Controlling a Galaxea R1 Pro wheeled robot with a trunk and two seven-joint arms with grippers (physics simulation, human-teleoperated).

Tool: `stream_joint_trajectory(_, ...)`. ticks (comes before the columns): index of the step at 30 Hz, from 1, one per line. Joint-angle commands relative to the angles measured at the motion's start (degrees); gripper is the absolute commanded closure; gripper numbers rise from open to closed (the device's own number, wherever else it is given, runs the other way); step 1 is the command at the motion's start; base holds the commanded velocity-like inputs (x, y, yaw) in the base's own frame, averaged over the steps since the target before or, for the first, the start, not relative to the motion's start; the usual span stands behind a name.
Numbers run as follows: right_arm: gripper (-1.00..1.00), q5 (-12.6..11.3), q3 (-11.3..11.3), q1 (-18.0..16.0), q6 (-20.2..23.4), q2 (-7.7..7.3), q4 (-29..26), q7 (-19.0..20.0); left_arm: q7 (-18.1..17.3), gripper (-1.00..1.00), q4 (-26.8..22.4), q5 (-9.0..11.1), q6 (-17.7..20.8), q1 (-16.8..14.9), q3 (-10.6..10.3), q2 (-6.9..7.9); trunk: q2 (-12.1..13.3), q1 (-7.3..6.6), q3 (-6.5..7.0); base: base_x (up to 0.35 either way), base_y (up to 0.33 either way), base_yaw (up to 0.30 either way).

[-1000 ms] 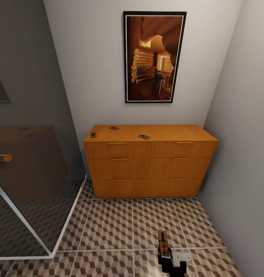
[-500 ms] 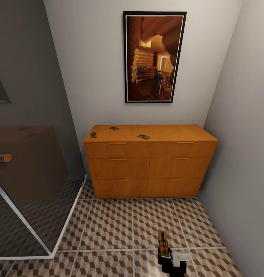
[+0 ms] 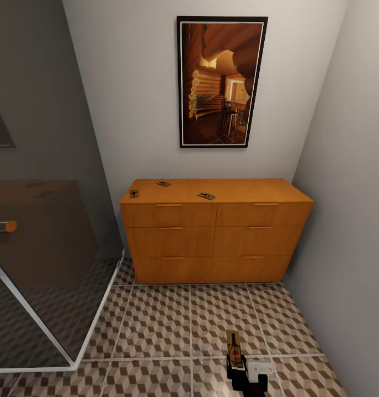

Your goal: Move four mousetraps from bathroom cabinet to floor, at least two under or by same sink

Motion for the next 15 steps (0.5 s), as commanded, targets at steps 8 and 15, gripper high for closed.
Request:
stream_joint_trajectory(8, 1.0, 0.4, -0.1, 0.0, -0.1, -0.02, 0.0, -0.3, 0.2, -1.0, 0.3, 0.0, -0.4, -0.1, -0.4, -0.03, 0.0, 0.0, -0.05, 0.0, 0.0, 0.0)
stream_joint_trajectory(15, 1.0, 0.4, -0.1, 0.0, -0.1, -0.02, 0.0, -0.3, 0.2, -1.0, 0.3, 0.0, -0.4, -0.1, -0.4, -0.03, 0.0, 0.0, -0.05, 0.0, 0.0, 0.0)
